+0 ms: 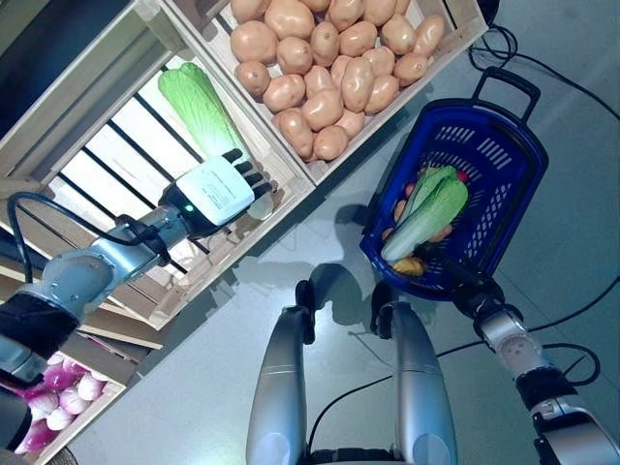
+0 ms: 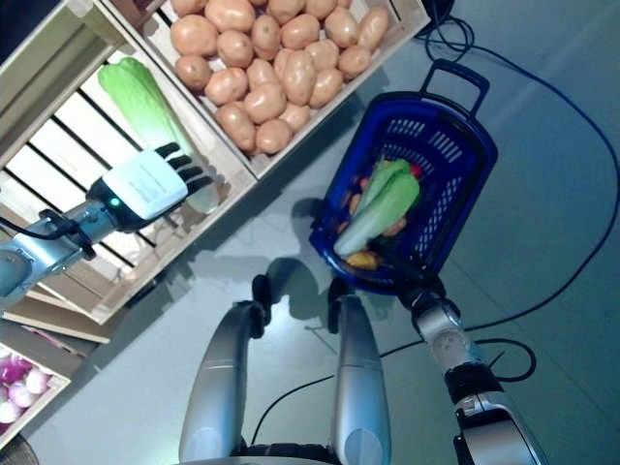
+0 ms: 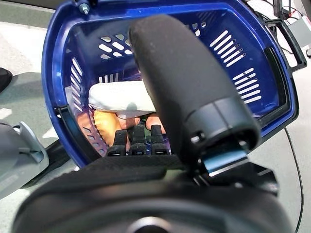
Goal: Put vegetables into the basket
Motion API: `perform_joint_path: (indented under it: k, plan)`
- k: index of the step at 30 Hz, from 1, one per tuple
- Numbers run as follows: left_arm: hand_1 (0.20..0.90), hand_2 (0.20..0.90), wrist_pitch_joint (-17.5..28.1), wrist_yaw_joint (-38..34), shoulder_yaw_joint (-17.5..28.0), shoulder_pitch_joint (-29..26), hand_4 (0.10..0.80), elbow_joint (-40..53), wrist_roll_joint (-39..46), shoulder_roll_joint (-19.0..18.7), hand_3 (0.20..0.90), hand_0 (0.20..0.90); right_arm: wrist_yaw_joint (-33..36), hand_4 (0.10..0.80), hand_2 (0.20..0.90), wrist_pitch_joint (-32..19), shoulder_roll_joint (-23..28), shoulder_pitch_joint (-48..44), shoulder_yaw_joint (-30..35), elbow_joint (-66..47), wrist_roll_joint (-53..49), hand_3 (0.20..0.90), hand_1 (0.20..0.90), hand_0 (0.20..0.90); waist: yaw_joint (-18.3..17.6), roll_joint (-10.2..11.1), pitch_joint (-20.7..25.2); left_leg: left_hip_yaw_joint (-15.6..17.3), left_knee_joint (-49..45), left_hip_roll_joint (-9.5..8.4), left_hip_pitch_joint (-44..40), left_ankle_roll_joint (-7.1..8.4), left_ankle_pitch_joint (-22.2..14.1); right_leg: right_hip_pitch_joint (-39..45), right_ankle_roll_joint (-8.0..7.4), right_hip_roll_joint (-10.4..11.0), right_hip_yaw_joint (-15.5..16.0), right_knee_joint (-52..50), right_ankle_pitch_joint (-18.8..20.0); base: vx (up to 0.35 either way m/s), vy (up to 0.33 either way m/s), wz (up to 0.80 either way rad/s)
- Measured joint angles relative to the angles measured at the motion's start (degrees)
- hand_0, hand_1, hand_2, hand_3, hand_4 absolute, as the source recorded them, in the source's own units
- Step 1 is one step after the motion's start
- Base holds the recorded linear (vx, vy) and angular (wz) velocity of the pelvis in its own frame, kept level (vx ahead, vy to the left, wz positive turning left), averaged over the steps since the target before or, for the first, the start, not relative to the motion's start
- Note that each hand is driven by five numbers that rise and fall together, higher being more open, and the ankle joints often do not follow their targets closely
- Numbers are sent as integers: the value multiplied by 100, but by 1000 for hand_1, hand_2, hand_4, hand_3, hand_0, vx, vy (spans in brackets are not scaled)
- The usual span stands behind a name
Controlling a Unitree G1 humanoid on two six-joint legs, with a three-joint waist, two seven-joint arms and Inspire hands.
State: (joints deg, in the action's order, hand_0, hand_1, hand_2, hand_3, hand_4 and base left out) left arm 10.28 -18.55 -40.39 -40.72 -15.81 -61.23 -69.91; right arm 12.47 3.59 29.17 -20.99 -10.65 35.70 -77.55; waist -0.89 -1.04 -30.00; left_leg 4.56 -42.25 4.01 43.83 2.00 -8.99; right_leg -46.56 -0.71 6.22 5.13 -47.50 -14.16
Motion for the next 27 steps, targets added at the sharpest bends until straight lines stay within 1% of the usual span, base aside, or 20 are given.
perform_joint_path:
  k: [3, 5, 9, 14, 17, 19, 23, 27]
  plan:
    - [900, 900, -116, -226, -156, -170, 800, -273, 0, 82, 900, 900, 5, 800, 900, 2, 0, -30, -27, 6, 0, 900, 900, 900, -22, -1, 0, 10, -3, 5, -8, 1, 0, -3, 0, -7, -18, -23, 1, 4, 6, -1]
    - [900, 900, -195, -256, -186, -238, 800, -435, 1, 187, 900, 900, 23, 800, 900, 13, 7, -101, -90, 6, 0, 900, 900, 900, -49, 0, 0, 12, -5, 7, -7, 1, -1, -6, -3, -11, -25, -29, 4, 0, 0, 0]
    - [900, 900, -259, -261, -215, -250, 800, -575, 2, 266, 900, 900, 125, 800, 900, 52, 7, -177, -125, 3, 0, 900, 900, 900, -77, 0, 0, 57, -15, 11, 40, 0, -1, -98, -24, -24, -85, -52, 24, 5, 20, -7]
    - [900, 900, -546, -267, -220, -251, 800, -841, 4, 651, 900, 900, 239, 800, 900, 55, 6, -207, -133, 2, 0, 900, 900, 900, -131, 0, 0, 75, -40, 12, 62, -2, -3, -134, -10, -38, -121, -60, 39, 4, 11, -2]
    - [900, 900, -658, -294, -331, -263, 800, -1060, 3, 868, 900, 900, 259, 800, 900, 55, 6, -224, -133, 2, 0, 900, 900, 900, -141, 0, 0, 81, -55, 23, 78, -2, -7, -156, -13, -55, -136, -60, 44, 5, 5, -1]
    - [900, 900, -662, -295, -415, -263, 800, -1143, -1, 909, 900, 900, 260, 800, 900, 55, 5, -244, -134, -6, 0, 900, 900, 900, -139, 0, 0, 81, -84, 42, 110, 4, -15, -178, -10, -85, -136, -60, 49, -2, -4, -2]
    - [900, 900, -699, -285, -428, -263, 800, -1330, -2, 1014, 900, 900, 264, 800, 900, 55, 6, -292, -133, -7, 2, 900, 900, 900, -137, 0, 0, 73, -102, 74, 208, 9, -17, -259, -22, -123, -138, -59, 62, -3, 3, -2]
    - [900, 900, -855, -89, -427, -263, 800, -1488, -2, 1223, 900, 900, 364, 800, 900, 55, 9, -327, -132, -7, 14, 900, 900, 900, -147, 1, 0, 74, -110, 78, 248, 8, -17, -297, -31, -129, -143, -59, 67, 0, 0, 0]
